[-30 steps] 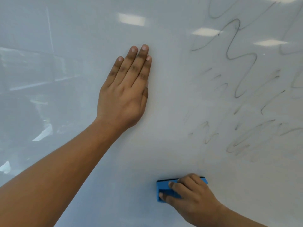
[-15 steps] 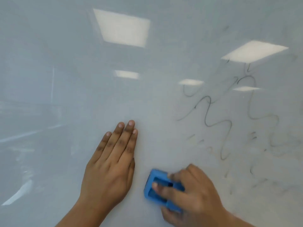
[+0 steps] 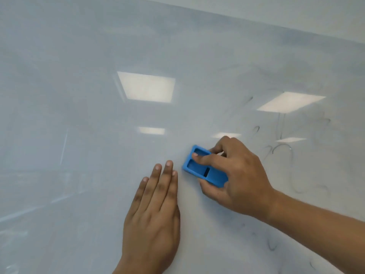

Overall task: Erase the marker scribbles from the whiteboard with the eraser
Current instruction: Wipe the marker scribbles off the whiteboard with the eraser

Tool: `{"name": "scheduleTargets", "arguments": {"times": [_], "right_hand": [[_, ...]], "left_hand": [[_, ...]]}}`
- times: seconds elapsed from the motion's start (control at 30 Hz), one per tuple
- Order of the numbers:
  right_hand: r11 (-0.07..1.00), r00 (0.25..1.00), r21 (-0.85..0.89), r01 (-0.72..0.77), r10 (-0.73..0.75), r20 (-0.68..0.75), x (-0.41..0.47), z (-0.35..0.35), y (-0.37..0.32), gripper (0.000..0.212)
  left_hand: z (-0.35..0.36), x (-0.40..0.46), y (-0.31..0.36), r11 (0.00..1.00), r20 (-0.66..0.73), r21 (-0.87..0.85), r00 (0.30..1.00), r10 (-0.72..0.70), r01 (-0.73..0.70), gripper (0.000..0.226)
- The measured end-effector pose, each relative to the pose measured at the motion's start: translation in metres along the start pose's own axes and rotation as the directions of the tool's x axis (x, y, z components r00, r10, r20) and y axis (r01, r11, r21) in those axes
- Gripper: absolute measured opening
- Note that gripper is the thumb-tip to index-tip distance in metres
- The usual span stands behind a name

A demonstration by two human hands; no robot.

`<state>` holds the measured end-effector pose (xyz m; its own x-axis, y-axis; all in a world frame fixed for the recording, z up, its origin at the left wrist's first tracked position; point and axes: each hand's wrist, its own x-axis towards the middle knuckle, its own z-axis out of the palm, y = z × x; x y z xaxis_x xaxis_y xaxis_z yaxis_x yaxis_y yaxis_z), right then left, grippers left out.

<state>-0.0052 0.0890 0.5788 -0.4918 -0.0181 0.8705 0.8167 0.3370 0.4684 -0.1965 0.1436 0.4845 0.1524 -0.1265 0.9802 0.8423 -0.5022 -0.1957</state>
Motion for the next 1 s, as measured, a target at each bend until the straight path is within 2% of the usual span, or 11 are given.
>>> {"name": "scheduleTargets", "arguments": {"times": [0.13, 0.27, 0.33, 0.4, 0.47, 0.53, 0.7, 0.83, 0.9, 0.93, 1.0], "right_hand": [[0.978, 0.96, 0.07, 0.198, -0.208, 0.188, -0.052, -0.004, -0.019, 0.04], [0.914, 0.881, -0.026, 0.404, -0.381, 0.279, -0.023, -0.012, 0.006, 0.038], [0.941, 0.941, -0.13, 0.312, -0.287, 0.177, 0.024, -0.021, 0.033, 0.041], [0.971, 0.994, -0.212, 0.111, -0.108, 0.029, 0.075, -0.03, 0.056, 0.043], [0.976, 0.999, -0.215, -0.024, 0.017, -0.034, 0.104, -0.031, 0.068, 0.043], [0.984, 0.997, -0.173, -0.034, 0.023, -0.068, 0.096, -0.024, 0.061, 0.043], [0.98, 0.971, 0.08, 0.181, -0.192, 0.145, -0.03, -0.01, -0.002, 0.04], [0.909, 0.872, 0.03, 0.416, -0.408, 0.269, -0.011, -0.017, 0.017, 0.033], [0.943, 0.935, -0.067, 0.326, -0.311, 0.17, 0.036, -0.022, 0.047, 0.039], [0.973, 0.978, -0.104, 0.206, -0.2, 0.058, 0.064, -0.027, 0.064, 0.041], [0.99, 0.993, -0.123, -0.063, 0.05, -0.103, 0.114, -0.034, 0.09, 0.041]], "left_hand": [[0.006, 0.003, -0.001, 1.0, 0.052, 0.022, 0.999, -0.011, 0.01, 0.055], [0.011, -0.002, 0.001, 0.997, 0.007, 0.073, 1.0, 0.009, -0.01, 0.053], [0.014, -0.001, 0.002, 0.995, -0.033, 0.095, 0.999, 0.006, -0.003, 0.051], [0.02, 0.0, 0.001, 0.993, -0.066, 0.119, 0.998, 0.007, 0.001, 0.05], [0.022, 0.001, -0.001, 0.991, -0.094, 0.134, 0.996, 0.012, 0.001, 0.049], [0.022, 0.002, -0.001, 0.989, -0.11, 0.147, 0.994, 0.019, -0.003, 0.049], [0.023, 0.003, -0.001, 0.989, -0.16, 0.147, 0.987, 0.004, 0.02, 0.051], [0.03, 0.004, -0.007, 0.983, -0.197, 0.182, 0.978, 0.07, -0.034, 0.053], [0.04, 0.005, -0.012, 0.965, -0.22, 0.255, 0.969, 0.111, -0.052, 0.052], [0.044, 0.007, -0.013, 0.955, -0.241, 0.293, 0.963, 0.125, -0.05, 0.051], [0.052, 0.01, -0.016, 0.941, -0.285, 0.335, 0.948, 0.142, -0.04, 0.047]]}}
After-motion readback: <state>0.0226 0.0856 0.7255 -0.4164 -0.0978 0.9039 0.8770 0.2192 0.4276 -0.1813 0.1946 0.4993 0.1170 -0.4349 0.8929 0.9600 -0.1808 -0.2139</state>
